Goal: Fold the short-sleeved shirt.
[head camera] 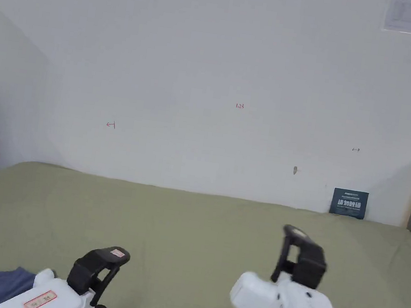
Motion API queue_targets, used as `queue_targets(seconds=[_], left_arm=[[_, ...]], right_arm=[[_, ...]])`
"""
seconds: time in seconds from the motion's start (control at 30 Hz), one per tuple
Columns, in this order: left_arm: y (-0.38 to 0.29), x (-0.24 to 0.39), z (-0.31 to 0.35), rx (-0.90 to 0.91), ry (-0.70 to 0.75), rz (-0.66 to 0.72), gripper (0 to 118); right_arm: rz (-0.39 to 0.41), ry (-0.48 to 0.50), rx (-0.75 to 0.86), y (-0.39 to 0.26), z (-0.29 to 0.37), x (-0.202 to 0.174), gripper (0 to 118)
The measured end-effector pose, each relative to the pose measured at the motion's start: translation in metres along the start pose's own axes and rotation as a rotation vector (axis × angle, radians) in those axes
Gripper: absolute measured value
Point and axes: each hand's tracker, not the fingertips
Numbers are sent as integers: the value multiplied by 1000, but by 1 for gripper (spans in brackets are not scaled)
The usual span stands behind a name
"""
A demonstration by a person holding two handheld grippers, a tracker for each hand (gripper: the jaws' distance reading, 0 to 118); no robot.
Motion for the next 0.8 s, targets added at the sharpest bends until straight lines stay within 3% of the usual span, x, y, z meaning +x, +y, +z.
queue_targets(seconds=[0.1, 0.17, 0.2, 0.23, 0.3, 0.37, 0.8], left_arm=[[-14, 60, 2, 151, 194, -553, 118], [-34, 93, 3, 265, 293, -865, 118], [-46, 108, 2, 333, 338, -995, 118], [-51, 111, 3, 373, 329, -1068, 118], [-62, 123, 4, 411, 304, -1142, 118], [-64, 124, 2, 421, 321, -1196, 118], [-58, 124, 2, 408, 344, -1207, 118]], right_arm=[[-697, 73, -118, -24, -8, 38, 118], [-1014, 79, -108, -50, -9, 54, 118], [-1143, 70, -113, -61, -8, 57, 118], [-1222, 56, -115, -68, -7, 58, 118], [-1206, 2, -132, -76, -2, 56, 118], [-1103, -35, -158, -80, 1, 52, 118], [-993, -44, -129, -68, 9, 50, 118]])
